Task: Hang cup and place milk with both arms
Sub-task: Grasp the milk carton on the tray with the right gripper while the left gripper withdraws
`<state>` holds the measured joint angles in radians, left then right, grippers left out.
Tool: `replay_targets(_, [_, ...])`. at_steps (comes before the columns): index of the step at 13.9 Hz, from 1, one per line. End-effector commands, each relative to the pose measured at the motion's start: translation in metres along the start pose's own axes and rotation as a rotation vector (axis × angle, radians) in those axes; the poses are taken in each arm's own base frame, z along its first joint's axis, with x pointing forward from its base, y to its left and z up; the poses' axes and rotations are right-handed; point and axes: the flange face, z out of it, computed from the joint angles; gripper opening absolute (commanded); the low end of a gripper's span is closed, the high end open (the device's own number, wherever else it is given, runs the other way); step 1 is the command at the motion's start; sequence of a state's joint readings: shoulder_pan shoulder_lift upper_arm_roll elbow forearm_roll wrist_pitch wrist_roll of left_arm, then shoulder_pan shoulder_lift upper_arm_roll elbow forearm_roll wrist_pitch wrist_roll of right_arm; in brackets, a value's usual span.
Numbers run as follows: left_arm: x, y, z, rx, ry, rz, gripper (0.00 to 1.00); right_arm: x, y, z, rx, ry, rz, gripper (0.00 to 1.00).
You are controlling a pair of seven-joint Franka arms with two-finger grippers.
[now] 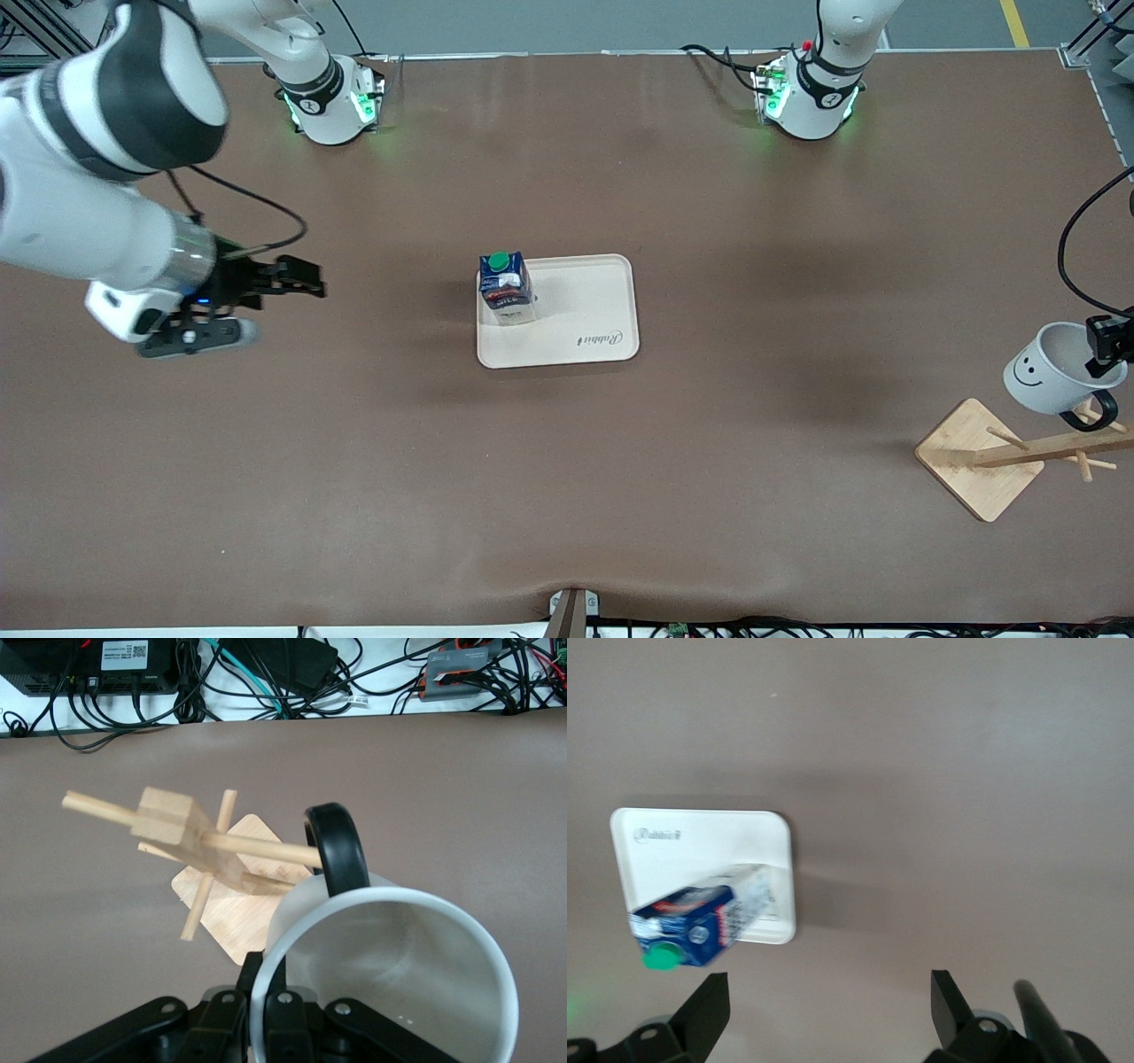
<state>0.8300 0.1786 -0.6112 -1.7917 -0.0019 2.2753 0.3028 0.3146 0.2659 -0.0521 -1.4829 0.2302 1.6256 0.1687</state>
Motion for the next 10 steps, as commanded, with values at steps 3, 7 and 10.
replay_targets(3, [-0.013,-0.025,0.005,-0.011,0.000,-0.010,0.00,0.009,-0.089,0.068,-0.004,0.042,-0.001,1.00])
replay_targets(7, [-0.018,-0.045,0.026,-0.034,-0.003,-0.044,0.00,-0.008,-0.139,0.127,-0.040,-0.013,0.057,1.00])
replay_targets(10, [-0.013,-0.039,0.024,-0.035,0.005,-0.041,0.67,-0.016,-0.152,0.140,-0.051,-0.029,0.042,1.00])
